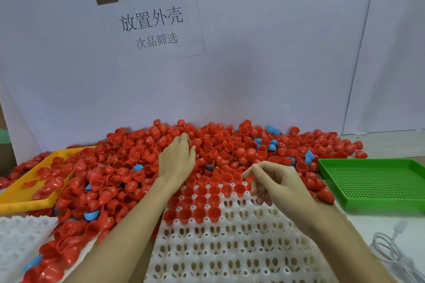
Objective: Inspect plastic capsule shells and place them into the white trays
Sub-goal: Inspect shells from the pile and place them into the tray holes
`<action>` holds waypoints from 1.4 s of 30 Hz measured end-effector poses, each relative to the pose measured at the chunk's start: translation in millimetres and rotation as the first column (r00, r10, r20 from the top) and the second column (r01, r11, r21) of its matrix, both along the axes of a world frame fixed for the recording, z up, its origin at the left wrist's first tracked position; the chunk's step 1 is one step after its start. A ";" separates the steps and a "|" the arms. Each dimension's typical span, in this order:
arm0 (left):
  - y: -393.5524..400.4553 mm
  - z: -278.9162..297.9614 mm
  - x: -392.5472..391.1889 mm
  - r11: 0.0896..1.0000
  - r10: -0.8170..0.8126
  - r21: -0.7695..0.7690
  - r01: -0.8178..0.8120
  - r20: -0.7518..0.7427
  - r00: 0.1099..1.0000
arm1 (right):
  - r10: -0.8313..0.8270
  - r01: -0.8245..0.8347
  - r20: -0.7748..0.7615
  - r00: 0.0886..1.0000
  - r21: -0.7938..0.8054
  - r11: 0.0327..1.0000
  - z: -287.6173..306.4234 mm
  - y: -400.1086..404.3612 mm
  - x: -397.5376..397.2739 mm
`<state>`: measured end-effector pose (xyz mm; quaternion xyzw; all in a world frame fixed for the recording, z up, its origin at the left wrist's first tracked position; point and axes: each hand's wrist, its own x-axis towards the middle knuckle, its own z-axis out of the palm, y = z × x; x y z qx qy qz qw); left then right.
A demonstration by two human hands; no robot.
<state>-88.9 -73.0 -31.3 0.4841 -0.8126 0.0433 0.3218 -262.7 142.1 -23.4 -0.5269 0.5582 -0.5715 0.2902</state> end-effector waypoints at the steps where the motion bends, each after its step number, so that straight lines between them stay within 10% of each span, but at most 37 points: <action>1: -11.7 -1.6 -4.9 0.999 0.006 -0.035 -0.002 0.110 0.994 | -0.001 0.001 0.003 1.000 -0.002 1.000 0.2 0.0 -0.3; 8: -47.5 -12.8 -36.0 0.998 -0.053 -0.015 0.063 0.375 0.926 | -0.006 0.006 -0.002 1.000 -0.021 1.000 -0.8 -2.4 -4.5; 17: -45.0 -1.5 -23.3 0.965 -0.215 0.123 0.230 -0.124 0.969 | -0.002 0.002 -0.010 1.000 -0.003 1.000 -5.2 -3.8 -5.1; 23: 16.1 27.4 -1.3 0.936 -0.303 -0.002 0.351 -0.510 0.805 | -0.012 0.012 -0.007 1.000 -0.001 1.000 -6.5 -3.3 -6.7; 42: 135.8 -14.2 42.8 0.717 -0.463 0.136 0.684 -0.641 0.612 | 0.239 -0.231 -0.177 0.955 0.063 0.971 -6.8 -0.1 5.0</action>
